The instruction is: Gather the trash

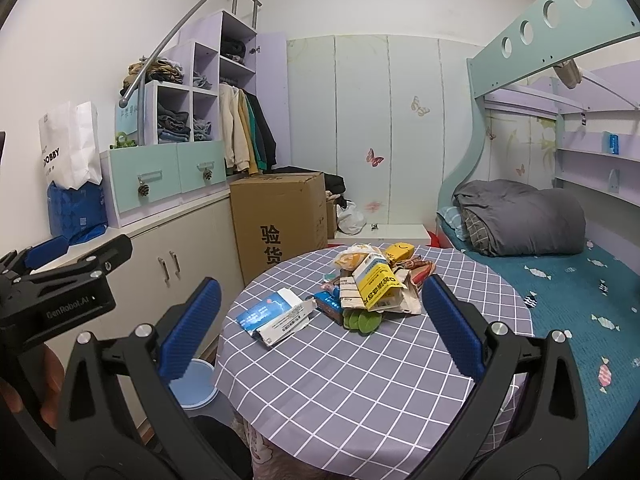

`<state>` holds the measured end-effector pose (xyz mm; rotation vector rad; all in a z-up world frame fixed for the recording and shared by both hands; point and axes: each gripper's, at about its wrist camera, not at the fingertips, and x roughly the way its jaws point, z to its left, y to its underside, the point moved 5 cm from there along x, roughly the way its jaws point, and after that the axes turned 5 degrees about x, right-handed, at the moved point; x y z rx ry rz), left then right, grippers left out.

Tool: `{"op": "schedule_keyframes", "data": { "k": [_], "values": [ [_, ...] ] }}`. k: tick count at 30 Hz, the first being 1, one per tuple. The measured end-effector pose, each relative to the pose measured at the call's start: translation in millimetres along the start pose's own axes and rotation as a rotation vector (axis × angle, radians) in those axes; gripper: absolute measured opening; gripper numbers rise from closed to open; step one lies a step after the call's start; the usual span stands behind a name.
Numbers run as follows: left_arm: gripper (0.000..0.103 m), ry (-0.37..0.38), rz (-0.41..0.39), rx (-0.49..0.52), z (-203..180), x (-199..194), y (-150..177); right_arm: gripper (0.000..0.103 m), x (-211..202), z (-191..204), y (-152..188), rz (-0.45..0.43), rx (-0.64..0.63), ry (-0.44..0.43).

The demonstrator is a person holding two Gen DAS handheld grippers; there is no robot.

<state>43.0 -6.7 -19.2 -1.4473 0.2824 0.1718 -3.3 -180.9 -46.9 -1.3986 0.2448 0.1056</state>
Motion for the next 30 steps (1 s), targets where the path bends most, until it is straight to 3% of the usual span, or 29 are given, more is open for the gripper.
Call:
{"op": "schedule_keyframes", "data": {
  "k": [30],
  "values": [
    [0.099,0.001,0.022,0.02,-5.0,1.7,1.1,0.098,3.4,3.2,5.2,0.028,-0.002,-0.008]
  ]
}}
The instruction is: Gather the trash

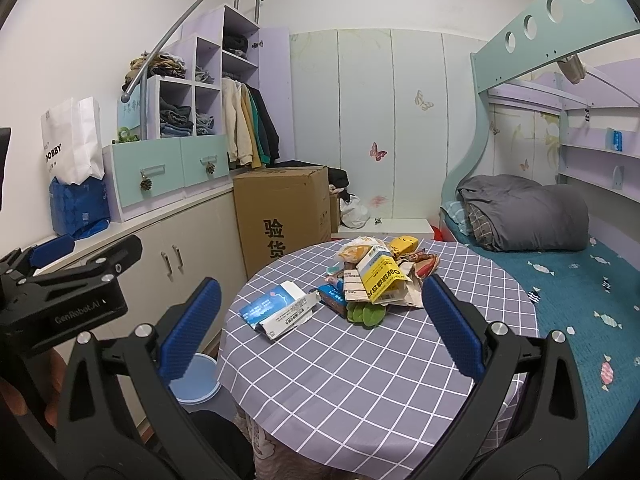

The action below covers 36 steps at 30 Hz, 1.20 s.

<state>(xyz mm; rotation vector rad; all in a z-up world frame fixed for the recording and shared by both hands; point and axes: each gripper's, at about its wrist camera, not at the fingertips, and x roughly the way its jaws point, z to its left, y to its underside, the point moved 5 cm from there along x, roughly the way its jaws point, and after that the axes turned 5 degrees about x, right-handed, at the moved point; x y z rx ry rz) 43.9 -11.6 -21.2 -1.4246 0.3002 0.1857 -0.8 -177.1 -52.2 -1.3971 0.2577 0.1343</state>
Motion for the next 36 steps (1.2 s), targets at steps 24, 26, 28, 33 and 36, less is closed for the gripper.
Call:
{"op": "schedule_keyframes", "data": {
  "k": [24,26,28,33,36],
  "values": [
    [0.099,0.004,0.013,0.008,-6,6,5,0.098,1,3,3,0.009,-0.005,0.001],
    [0.099,0.004,0.014,0.011,-7,7,5,0.098,2,3,3,0.009,-0.004,0.001],
    [0.099,0.001,0.016,0.013,-7,8,5,0.098,3,4,3,0.01,-0.004,-0.001],
    [0.099,-0.003,0.024,0.012,-5,12,5,0.098,7,2,3,0.021,-0.008,0.002],
    [0.099,-0.009,0.035,0.018,-5,18,6,0.098,13,0,6,0.031,0.0,-0.001]
  ]
}}
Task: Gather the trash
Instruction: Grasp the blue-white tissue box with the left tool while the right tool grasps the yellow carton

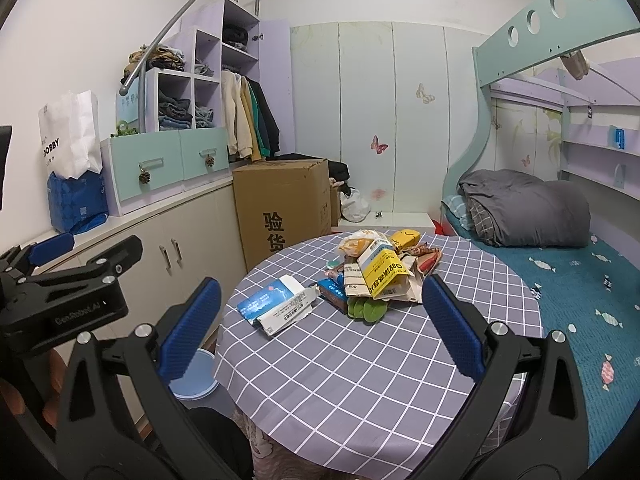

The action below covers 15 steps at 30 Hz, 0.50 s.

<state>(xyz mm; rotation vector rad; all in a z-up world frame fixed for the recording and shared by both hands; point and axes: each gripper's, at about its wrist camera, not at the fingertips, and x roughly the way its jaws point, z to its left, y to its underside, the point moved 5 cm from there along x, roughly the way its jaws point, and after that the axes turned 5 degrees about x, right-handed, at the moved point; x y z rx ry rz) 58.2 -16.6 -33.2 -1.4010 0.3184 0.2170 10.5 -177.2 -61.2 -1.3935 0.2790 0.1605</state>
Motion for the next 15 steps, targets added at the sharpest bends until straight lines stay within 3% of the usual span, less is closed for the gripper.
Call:
{"op": "schedule_keyframes", "data": {
  "k": [8,15],
  "values": [
    [0.099,0.001,0.125,0.002,0,53,20,0.098,36,-25,9,0.063,0.071,-0.004],
    [0.099,0.051,0.277,-0.014,-7,111,47,0.098,83,-54,26,0.17,0.127,0.06]
  ]
}}
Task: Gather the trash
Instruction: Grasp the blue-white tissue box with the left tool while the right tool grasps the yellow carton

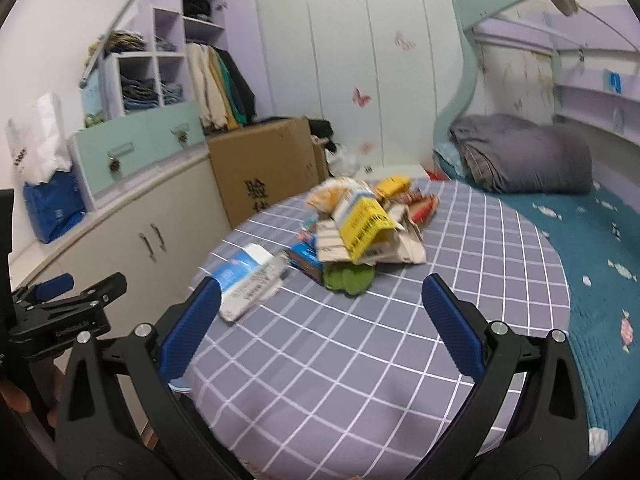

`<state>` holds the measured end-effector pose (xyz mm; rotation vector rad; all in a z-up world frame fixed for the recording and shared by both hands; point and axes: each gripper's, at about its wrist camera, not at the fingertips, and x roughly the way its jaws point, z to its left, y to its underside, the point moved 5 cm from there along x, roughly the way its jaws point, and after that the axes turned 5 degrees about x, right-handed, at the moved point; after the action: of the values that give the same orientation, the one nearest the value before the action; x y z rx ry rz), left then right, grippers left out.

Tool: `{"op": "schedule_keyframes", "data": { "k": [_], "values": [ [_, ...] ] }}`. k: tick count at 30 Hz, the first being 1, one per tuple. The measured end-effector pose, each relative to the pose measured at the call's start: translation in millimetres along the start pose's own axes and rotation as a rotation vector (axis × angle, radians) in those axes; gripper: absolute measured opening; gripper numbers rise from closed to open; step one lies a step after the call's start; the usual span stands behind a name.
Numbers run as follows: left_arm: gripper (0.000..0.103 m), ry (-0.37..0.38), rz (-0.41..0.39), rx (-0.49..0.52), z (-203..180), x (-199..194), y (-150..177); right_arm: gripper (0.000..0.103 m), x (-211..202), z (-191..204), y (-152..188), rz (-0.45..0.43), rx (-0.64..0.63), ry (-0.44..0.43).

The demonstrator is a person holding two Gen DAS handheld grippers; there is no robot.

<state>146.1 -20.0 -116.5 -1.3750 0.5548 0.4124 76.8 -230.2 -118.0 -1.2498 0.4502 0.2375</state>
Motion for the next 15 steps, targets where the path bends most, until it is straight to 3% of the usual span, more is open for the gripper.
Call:
{"op": "schedule_keyframes", "data": {
  "k": [7,12,13,15],
  "values": [
    [0.099,0.104,0.082,0.103,-43,53,1,0.098,40,-30,9,0.092,0.066,0.064],
    [0.098,0.157,0.092,0.187,-78,75,-1,0.098,57,-38,17,0.138,0.084,0.074],
    [0.097,0.163,0.094,0.205,-84,79,-2,0.098,60,-39,18,0.146,0.083,0.077],
    [0.082,0.177,0.109,0.233,-95,89,-2,0.098,66,-40,20,0.159,0.087,0.073]
  ]
}}
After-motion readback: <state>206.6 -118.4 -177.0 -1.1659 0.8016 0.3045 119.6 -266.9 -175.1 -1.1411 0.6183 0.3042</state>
